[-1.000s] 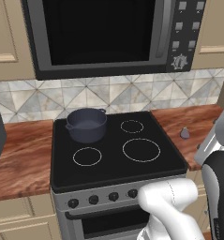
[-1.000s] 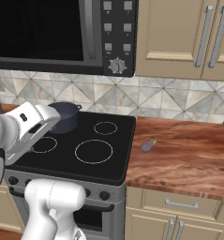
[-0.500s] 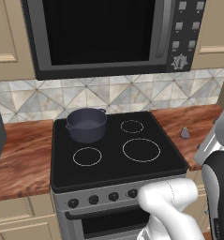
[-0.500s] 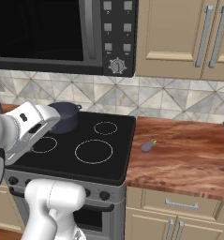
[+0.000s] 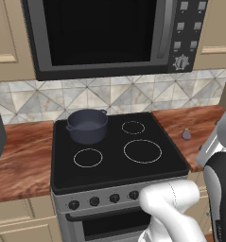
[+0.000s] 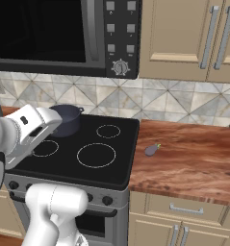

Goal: Turn on the burner for the pot on the stove. Wait thirty seconds for the pot to heat up. Then add the eggplant to the pot.

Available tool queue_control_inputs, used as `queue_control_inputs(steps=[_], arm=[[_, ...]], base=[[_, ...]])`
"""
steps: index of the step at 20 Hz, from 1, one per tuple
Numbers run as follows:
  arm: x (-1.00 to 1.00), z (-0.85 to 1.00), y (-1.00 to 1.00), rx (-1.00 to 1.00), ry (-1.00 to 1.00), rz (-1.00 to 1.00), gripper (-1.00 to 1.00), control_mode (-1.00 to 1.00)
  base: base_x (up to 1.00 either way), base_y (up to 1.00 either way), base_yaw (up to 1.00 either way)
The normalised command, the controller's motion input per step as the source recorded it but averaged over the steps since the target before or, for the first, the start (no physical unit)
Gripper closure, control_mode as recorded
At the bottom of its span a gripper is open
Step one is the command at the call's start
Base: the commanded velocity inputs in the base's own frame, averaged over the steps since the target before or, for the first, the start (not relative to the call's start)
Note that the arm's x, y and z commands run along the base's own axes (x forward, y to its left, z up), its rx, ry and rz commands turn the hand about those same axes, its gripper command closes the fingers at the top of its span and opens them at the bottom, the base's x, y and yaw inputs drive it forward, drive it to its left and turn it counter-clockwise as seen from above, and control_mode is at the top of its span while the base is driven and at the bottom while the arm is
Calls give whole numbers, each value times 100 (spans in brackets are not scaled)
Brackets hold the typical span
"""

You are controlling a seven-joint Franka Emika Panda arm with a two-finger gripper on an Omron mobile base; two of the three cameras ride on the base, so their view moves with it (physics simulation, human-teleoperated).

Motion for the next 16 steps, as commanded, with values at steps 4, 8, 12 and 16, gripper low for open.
queue_control_inputs(steps=[4,8,12,16], arm=[[0,0,0,0,0,0,-100,-100],[0,0,0,0,0,0,-100,-100],[0,0,0,0,0,0,-100,-100],[0,0,0,0,0,0,-100,-100]], base=[[0,0,0],[0,0,0],[0,0,0],[0,0,0]])
